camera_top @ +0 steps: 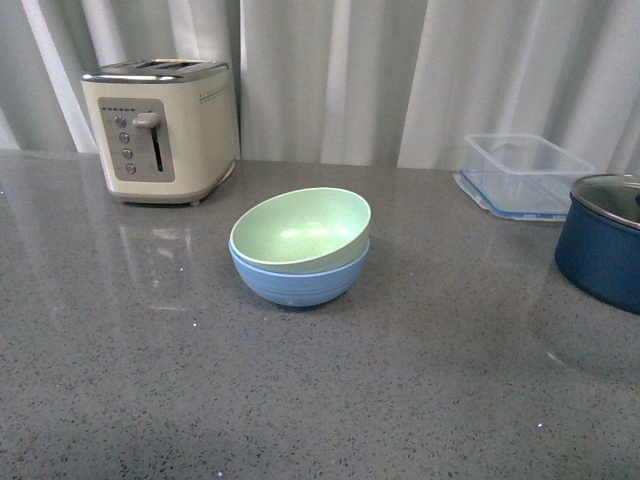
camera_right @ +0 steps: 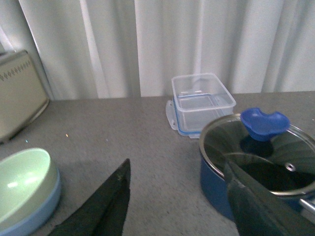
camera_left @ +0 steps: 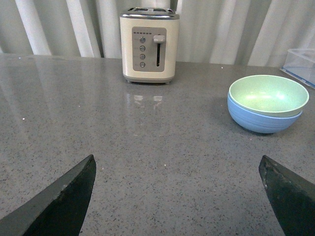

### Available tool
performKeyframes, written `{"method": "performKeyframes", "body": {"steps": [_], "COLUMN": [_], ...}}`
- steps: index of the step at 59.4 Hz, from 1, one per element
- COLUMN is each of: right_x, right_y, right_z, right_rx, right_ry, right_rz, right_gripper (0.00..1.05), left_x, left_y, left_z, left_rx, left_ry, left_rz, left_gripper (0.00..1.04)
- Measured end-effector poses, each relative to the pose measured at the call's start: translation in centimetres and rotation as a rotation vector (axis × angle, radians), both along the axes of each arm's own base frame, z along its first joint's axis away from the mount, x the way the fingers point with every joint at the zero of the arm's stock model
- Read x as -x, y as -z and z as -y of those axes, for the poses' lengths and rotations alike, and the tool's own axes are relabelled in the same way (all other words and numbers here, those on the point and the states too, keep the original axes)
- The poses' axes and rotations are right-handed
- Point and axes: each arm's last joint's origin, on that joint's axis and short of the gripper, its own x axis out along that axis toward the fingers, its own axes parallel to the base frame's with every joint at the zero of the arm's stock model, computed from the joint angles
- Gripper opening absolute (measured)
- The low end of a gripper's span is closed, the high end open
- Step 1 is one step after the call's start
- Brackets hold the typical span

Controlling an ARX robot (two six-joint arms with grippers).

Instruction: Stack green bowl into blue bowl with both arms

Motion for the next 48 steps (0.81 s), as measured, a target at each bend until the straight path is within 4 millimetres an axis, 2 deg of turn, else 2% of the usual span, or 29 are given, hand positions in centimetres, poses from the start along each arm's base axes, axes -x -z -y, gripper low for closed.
{"method": "performKeyframes", "body": {"steps": [2,8,9,26,32,48], "right_x": [0.4,2.1,2.4,5.0,6.0,7.7], "right_y": [0.3,1.5,1.6,3.1,3.7,4.3], "right_z": [0.2,1.3,1.4,2.5,3.5,3.7], "right_rx": [0.005,0.016,0.022,0.021,0.021,0.021], "right_ry": [0.001,0.011,0.008,0.008,0.003,0.009], "right_rz": [0.001,0.0,0.001,0.003,0.0,0.004], "right_gripper": [0.27,0.02,0.01,0.01,0.01,0.01], "left_x": [0.0,0.0,0.0,0.0,0.0,0.0], "left_y": [0.0,0.0,0.0,0.0,0.0,0.0], "left_z": [0.0,0.0,0.0,0.0,0.0,0.0], "left_rx": [0.0,0.0,0.0,0.0,0.0,0.0], "left_ry": [0.0,0.001,0.001,0.001,0.001,0.001], "left_rz": [0.0,0.0,0.0,0.0,0.0,0.0], "left_gripper": [0.98,0.98,0.98,0.98,0.98,0.98]}}
